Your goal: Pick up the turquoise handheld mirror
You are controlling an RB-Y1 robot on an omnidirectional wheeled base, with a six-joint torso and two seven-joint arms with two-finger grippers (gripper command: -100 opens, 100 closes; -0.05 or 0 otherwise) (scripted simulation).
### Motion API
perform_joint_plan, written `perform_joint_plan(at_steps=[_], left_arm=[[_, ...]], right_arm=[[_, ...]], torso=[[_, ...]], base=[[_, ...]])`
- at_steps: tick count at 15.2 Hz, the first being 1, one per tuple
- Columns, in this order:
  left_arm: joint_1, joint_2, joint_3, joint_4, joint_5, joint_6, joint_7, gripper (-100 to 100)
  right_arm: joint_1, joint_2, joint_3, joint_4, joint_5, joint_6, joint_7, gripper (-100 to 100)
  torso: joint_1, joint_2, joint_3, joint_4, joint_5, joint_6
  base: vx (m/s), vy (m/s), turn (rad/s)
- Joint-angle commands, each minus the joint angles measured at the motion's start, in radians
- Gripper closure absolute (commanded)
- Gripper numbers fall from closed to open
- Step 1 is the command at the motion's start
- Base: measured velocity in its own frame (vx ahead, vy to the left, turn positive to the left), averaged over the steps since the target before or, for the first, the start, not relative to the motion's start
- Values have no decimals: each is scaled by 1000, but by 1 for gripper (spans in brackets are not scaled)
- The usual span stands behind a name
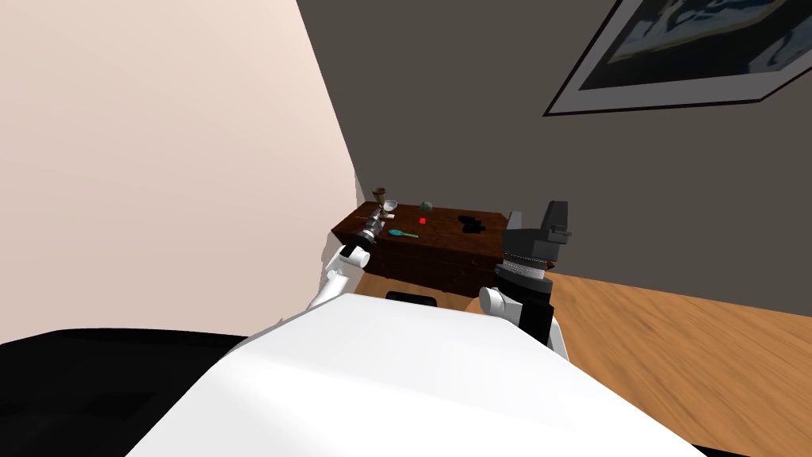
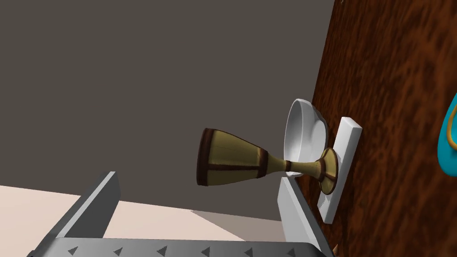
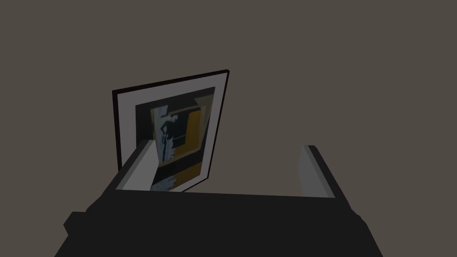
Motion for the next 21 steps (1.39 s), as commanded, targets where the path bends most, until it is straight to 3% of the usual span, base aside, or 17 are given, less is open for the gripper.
perform_joint_plan(at_steps=[1, 2, 5, 6, 9, 10, 13, 14, 17, 18, 21], left_arm=[[-14, 0, -2, 10, 2, 30, 1, -100], [-56, 11, -16, 39, 17, 64, 4, -100], [-58, 11, -16, 39, 17, 106, 4, -100], [-104, 20, -31, 68, 32, 143, 7, -100], [-104, 20, -31, 68, 32, 184, 7, -100], [-149, 28, -46, 98, 48, 216, 11, -100], [-149, 28, -46, 98, 48, 262, 11, -100], [-195, 35, -61, 128, 63, 299, 14, -100], [-195, 35, -61, 128, 63, 342, 14, -100], [-241, 42, -76, 158, 79, 379, 18, -100], [-241, 42, -76, 158, 79, 421, 18, -100]], right_arm=[[0, 0, 0, 0, 0, 0, 0, 0], [0, 0, 0, 0, 0, 0, 0, 0], [0, 0, 0, 0, 0, 0, 0, 0], [0, 0, 0, 0, 0, 0, 0, 0], [0, 0, 0, 0, 0, 0, 0, 0], [0, 0, 0, 0, 0, 0, 0, 0], [0, 0, 0, 0, 0, 0, 0, 0], [0, 0, 0, 0, 0, 0, 0, 0], [0, 0, 0, 0, 0, 0, 0, 0], [0, 0, 0, 0, 0, 0, 0, 0], [0, 0, 0, 0, 0, 0, 0, 0]], torso=[[0, 0, 0, 0, 0, 0], [0, 0, 0, 0, 0, 0], [0, 0, 0, 0, 0, 0], [0, 0, 0, 0, 0, 0], [0, 0, 0, 0, 0, 0], [0, 0, 0, 0, 0, 0], [0, 0, 0, 0, 0, 0], [0, 0, 0, 0, 0, 0], [0, 0, 0, 0, 0, 0], [0, 0, 0, 0, 0, 0], [0, 0, 0, 0, 0, 0]], base=[[3, -14, 3], [5, -22, -5], [4, -21, -8], [4, -22, -6], [5, -22, -6], [2, -18, -4], [4, -19, -7], [4, -22, -5], [7, -21, -6], [4, -22, -6], [7, -20, -6]])
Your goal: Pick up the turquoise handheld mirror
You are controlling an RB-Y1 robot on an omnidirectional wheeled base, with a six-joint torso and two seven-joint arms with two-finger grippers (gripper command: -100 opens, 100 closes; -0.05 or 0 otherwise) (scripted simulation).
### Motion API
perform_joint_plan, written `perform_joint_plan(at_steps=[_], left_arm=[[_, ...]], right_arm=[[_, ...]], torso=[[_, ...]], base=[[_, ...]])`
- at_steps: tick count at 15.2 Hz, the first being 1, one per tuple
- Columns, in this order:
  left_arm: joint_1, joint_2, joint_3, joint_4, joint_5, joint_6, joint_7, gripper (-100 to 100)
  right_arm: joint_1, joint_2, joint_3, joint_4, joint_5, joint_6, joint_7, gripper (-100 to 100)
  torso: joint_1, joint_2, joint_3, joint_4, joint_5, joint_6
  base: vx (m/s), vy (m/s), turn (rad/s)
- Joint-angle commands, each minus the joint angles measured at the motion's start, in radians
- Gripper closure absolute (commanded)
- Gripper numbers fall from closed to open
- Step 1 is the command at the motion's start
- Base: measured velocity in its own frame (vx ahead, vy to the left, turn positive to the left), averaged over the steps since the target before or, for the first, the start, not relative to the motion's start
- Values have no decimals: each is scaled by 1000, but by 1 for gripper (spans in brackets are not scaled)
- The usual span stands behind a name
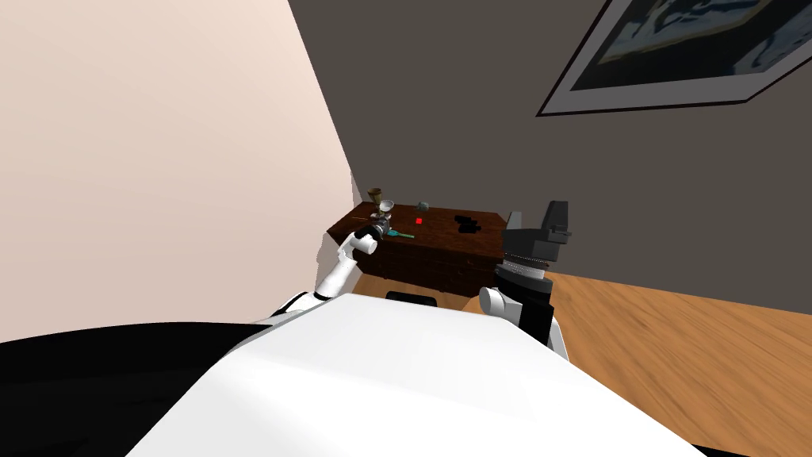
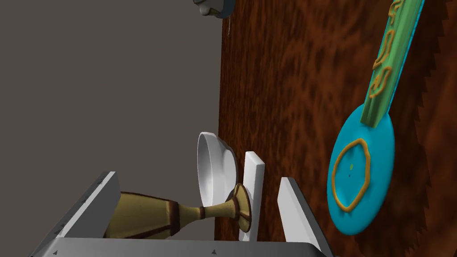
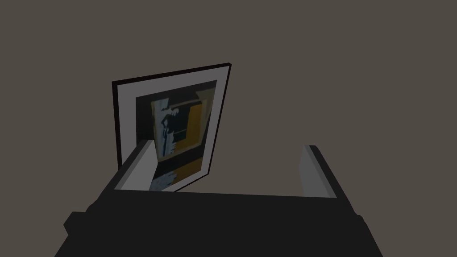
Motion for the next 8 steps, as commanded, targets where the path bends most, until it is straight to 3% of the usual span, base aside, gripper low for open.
perform_joint_plan(at_steps=[1, 4, 5, 8], left_arm=[[-48, 2, -17, 33, 13, 50, 3, -100], [-48, 2, -17, 33, 13, 94, 3, -100], [-94, 7, -32, 64, 28, 127, 7, -100], [-94, 7, -32, 64, 28, 174, 7, -100]], right_arm=[[0, 0, 0, 0, 0, 0, 0, 0], [0, 0, 0, 0, 0, 0, 0, 0], [0, 0, 0, 0, 0, 0, 0, 0], [0, 0, 0, 0, 0, 0, 0, 0]], torso=[[0, 0, 0, 0, 0, 0], [0, 0, 0, 0, 0, 0], [0, 0, 0, 0, 0, 0], [0, 0, 0, 0, 0, 0]], base=[[7, -19, -4], [8, -20, -6], [9, -20, -3], [10, -18, -6]])
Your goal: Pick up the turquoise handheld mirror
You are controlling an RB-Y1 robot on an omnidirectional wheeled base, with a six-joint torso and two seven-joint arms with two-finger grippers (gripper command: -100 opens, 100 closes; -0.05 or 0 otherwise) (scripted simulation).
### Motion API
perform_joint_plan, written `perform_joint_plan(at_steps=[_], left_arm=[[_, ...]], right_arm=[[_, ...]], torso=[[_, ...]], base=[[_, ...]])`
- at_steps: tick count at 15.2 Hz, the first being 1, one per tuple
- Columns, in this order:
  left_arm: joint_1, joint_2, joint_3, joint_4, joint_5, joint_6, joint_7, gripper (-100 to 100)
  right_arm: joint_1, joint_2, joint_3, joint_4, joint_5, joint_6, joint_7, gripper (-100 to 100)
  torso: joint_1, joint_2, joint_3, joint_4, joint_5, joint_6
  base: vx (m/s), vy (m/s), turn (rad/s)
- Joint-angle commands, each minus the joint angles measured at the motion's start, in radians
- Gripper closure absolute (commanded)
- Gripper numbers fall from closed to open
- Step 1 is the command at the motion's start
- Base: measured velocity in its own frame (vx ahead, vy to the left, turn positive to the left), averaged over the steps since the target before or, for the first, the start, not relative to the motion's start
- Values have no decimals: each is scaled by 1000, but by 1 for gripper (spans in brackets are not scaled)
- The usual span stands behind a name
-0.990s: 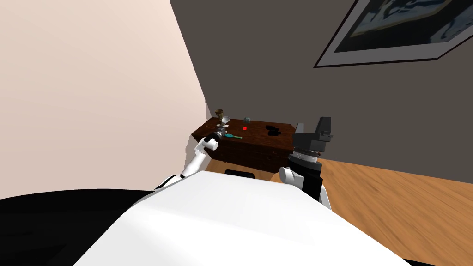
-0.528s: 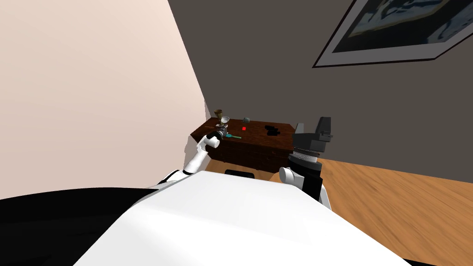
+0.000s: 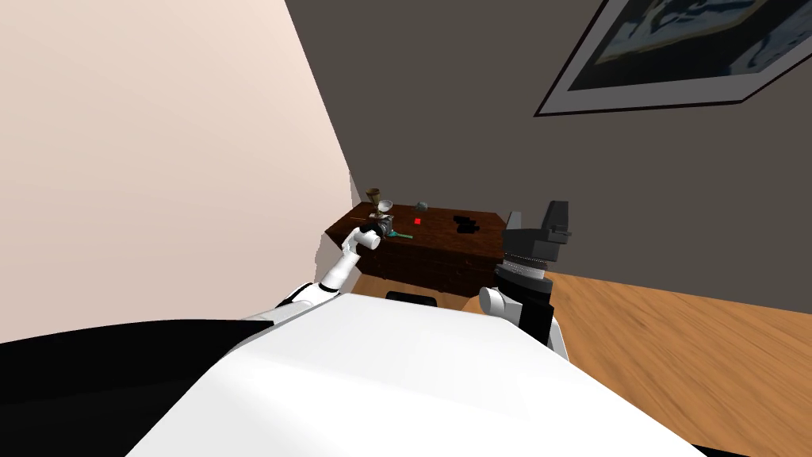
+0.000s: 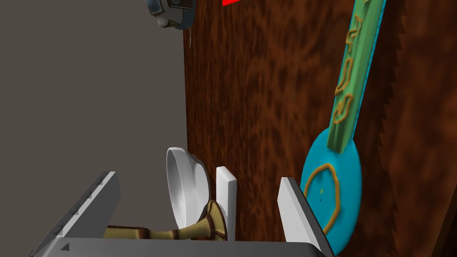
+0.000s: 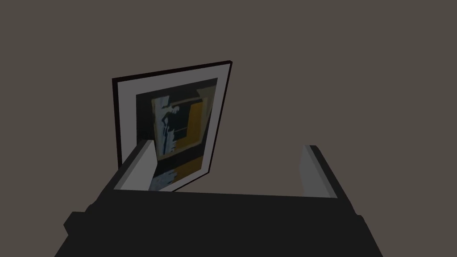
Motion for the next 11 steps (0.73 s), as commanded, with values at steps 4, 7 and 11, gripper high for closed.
perform_joint_plan(at_steps=[4, 7, 11], left_arm=[[-48, 3, -16, 33, 15, 98, 4, -100], [-91, 7, -31, 63, 30, 166, 7, -100], [-134, 10, -46, 93, 44, 243, 11, -100]], right_arm=[[0, 0, 0, 0, 0, 0, 0, 0], [0, 0, 0, 0, 0, 0, 0, 0], [0, 0, 0, 0, 0, 0, 0, 0]], torso=[[0, 0, 0, 0, 0, 0], [-1, -1, 0, 0, 0, 0], [0, -1, 0, 0, 0, 0]], base=[[12, -17, -5], [15, -20, -7], [13, -16, -5]])
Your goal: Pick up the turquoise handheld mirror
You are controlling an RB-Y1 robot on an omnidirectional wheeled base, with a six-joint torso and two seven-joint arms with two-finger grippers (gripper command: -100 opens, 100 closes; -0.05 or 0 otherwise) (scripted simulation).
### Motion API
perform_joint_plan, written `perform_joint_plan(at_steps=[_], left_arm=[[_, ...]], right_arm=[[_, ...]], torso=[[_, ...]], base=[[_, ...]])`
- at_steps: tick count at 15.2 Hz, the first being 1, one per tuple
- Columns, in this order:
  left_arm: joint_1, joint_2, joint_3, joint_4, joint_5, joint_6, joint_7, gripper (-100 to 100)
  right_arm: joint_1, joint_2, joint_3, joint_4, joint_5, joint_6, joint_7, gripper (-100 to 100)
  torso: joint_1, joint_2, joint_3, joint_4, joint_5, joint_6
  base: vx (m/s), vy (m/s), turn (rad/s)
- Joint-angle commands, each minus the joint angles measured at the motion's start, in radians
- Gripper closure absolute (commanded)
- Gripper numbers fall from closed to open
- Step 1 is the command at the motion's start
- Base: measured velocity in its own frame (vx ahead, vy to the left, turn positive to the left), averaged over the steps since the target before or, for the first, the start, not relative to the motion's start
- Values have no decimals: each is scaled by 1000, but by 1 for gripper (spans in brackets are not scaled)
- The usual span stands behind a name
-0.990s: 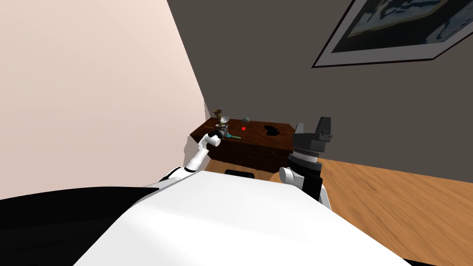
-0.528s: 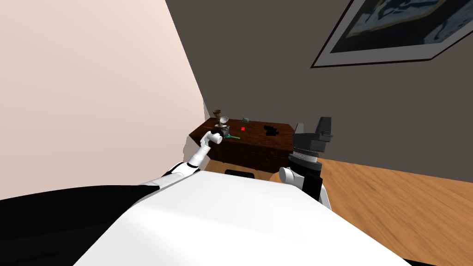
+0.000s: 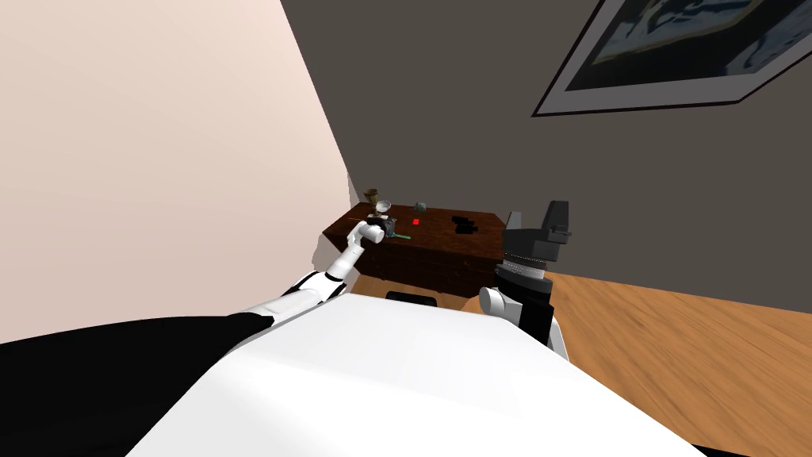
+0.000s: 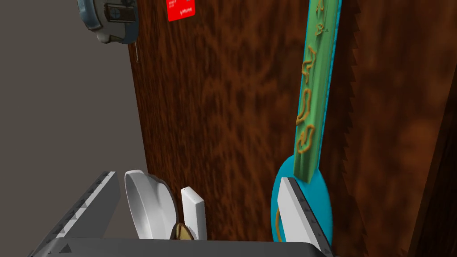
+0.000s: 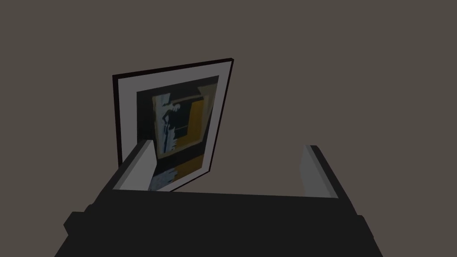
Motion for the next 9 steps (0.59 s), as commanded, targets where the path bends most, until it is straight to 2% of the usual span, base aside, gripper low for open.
perform_joint_plan(at_steps=[1, 2, 5, 6, 8, 9], left_arm=[[-9, 1, -2, 6, 3, 38, 0, -100], [-50, 3, -16, 36, 17, 69, 4, -100], [-50, 3, -16, 36, 17, 113, 4, -100], [-90, 5, -31, 65, 31, 147, 7, -100], [-90, 5, -31, 65, 31, 186, 7, -100], [-128, 7, -44, 94, 45, 211, 10, -100]], right_arm=[[0, 0, 0, 0, 0, 0, 0, 0], [0, 0, 0, 0, 0, 0, 0, 0], [0, 0, 0, 0, 0, 0, 0, 0], [0, 0, 0, 0, 0, 0, 0, 0], [0, 0, 0, 0, 0, 0, 0, 0], [0, 0, 0, 0, 0, 0, 0, 0]], torso=[[0, 0, 0, 0, 0, 0], [0, 0, 0, 0, 0, 0], [0, 0, 0, 0, 0, 0], [0, 0, 0, 0, 0, 0], [0, 0, 0, 0, 0, 0], [0, 0, 0, 0, 0, 0]], base=[[10, -10, 0], [13, -16, -4], [16, -16, -4], [18, -15, -2], [23, -16, -7], [26, -15, -4]])
